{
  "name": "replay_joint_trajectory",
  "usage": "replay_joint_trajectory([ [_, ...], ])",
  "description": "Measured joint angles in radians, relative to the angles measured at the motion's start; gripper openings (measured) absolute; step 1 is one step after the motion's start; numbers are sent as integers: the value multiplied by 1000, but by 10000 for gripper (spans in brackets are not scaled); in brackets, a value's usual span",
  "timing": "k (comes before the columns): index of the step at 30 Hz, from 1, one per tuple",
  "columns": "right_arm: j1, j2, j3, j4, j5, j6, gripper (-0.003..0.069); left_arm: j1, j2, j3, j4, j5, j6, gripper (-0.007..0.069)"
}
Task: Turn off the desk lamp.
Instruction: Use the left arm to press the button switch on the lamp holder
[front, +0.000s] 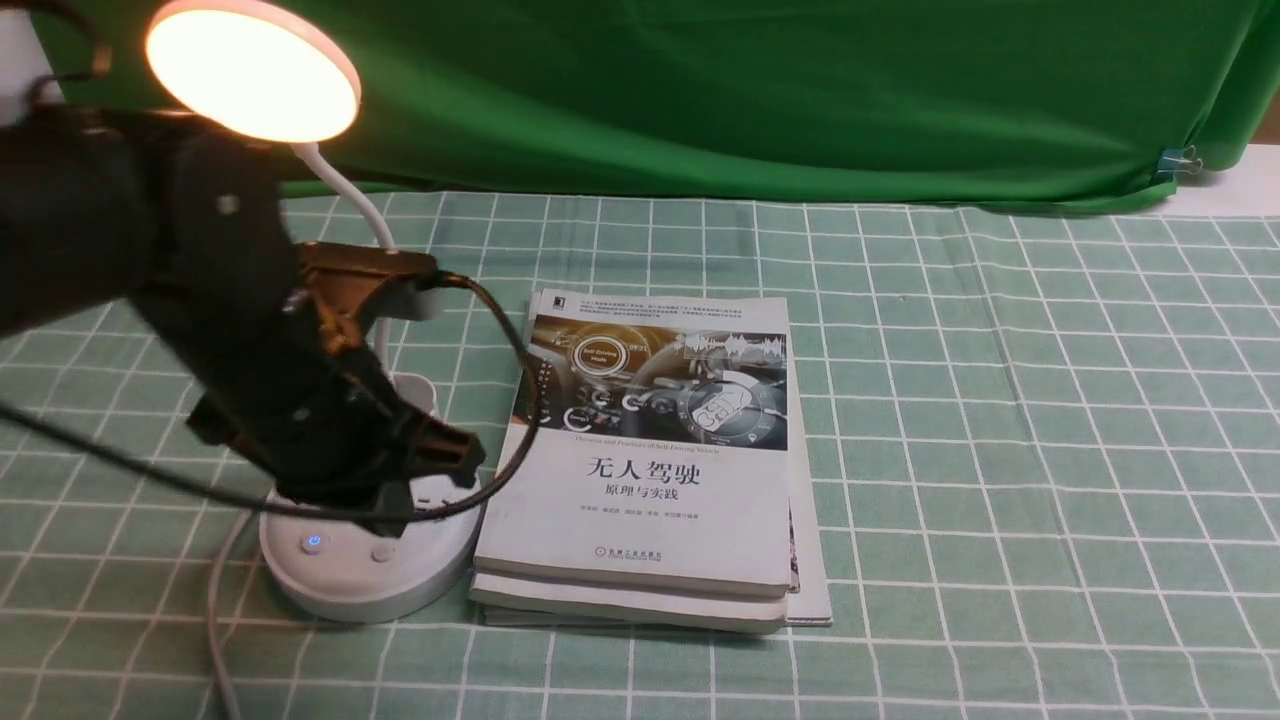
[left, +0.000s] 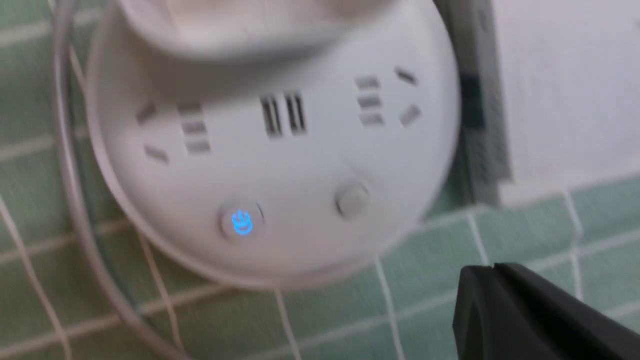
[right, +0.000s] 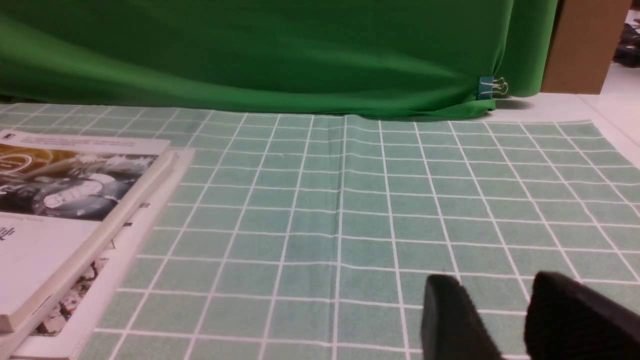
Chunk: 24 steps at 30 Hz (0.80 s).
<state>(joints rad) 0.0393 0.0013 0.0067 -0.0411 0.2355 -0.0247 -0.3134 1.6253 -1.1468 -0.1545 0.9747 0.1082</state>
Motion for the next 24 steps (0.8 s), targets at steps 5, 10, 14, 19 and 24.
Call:
replay_joint_trajectory([
  [5, 0, 0, 0, 0, 0, 0, 242, 2, 61, -17, 44, 11, 5, 1],
  [10, 0, 0, 0, 0, 0, 0, 242, 3, 71, -17, 80, 22, -9, 1],
  [14, 0, 0, 0, 0, 0, 0, 242, 3, 82, -17, 83, 21, -9, 1],
  [19, 0, 0, 0, 0, 0, 0, 242, 3, 107, -17, 84, -12, -10, 1],
  [24, 0, 0, 0, 0, 0, 0, 242, 3, 173, -18, 88, -22, -8, 1],
])
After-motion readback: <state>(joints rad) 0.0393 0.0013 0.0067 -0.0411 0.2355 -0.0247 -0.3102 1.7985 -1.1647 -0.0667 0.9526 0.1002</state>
